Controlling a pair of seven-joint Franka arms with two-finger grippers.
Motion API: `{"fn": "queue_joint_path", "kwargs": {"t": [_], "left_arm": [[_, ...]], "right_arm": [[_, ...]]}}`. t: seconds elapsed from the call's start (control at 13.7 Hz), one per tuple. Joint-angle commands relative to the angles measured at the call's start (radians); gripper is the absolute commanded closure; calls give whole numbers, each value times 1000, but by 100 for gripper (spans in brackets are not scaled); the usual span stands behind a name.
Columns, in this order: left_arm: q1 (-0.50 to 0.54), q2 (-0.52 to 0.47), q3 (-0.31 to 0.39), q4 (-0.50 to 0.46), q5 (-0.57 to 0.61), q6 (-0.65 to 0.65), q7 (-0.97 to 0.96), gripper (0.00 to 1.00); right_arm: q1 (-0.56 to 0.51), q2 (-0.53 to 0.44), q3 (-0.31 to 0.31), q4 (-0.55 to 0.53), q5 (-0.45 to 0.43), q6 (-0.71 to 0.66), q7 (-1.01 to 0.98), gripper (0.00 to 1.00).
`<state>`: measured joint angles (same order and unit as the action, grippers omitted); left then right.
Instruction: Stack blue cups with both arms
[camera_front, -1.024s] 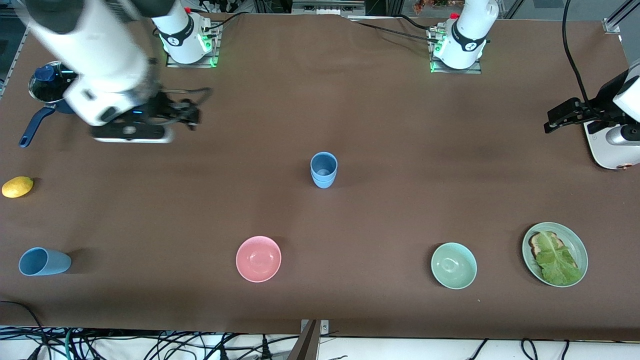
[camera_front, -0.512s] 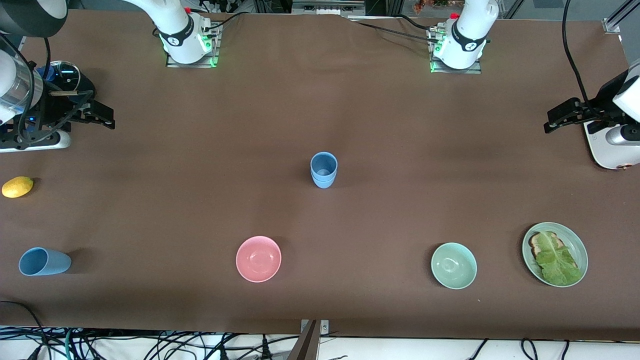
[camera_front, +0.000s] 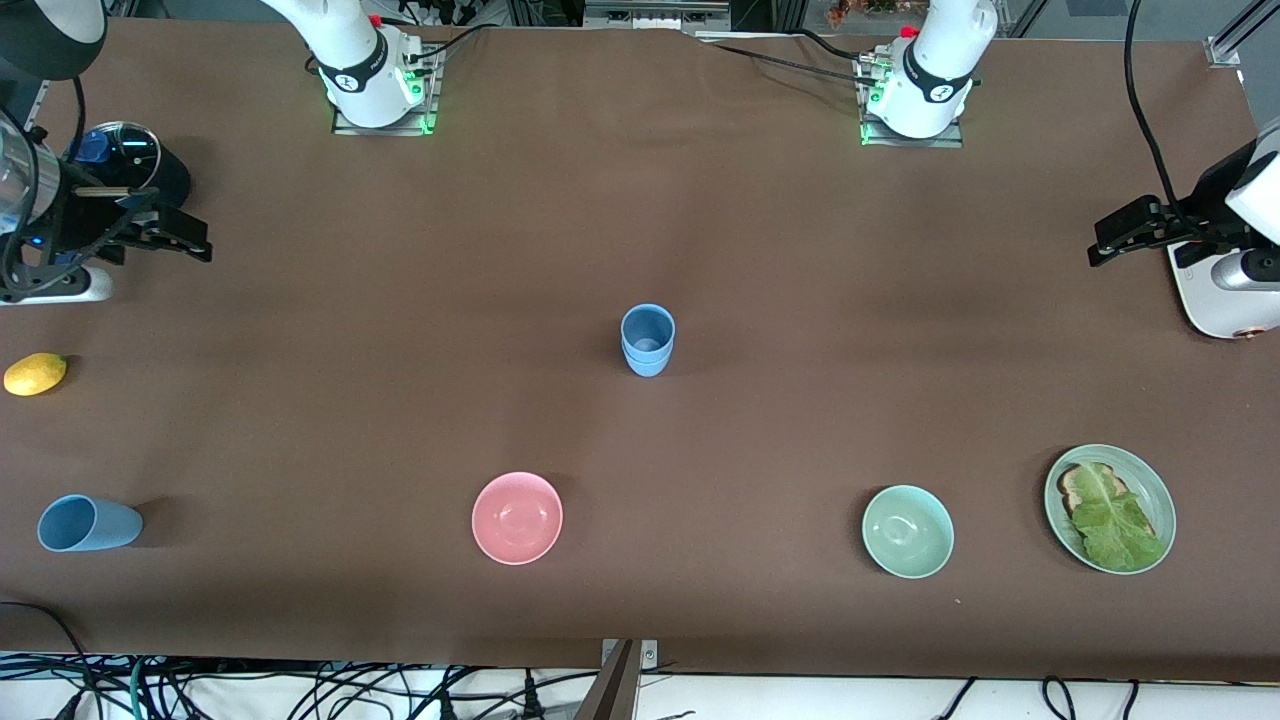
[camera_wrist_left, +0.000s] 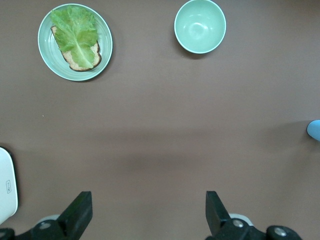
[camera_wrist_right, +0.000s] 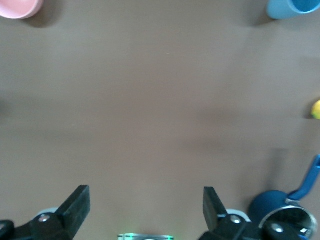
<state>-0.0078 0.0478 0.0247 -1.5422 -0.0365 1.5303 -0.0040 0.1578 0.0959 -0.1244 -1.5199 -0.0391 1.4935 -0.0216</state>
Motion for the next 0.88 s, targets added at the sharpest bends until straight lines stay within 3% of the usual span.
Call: {"fn": "queue_joint_path", "kwargs": {"t": [0.0, 0.22, 0.44, 0.8], "left_arm": [[0, -6, 3, 4, -20, -12, 22, 0], [0, -6, 3, 4, -20, -10, 22, 0], [0, -6, 3, 4, -20, -12, 22, 0], [0, -6, 3, 4, -20, -12, 22, 0]], "right_arm": [[-105, -117, 121, -102, -1, 43, 46, 0], [-138, -173, 100, -213, 83, 142, 28, 0], [-132, -150, 63, -184, 81, 143, -15, 0], [-127, -131, 66, -151, 65, 132, -11, 0]]}}
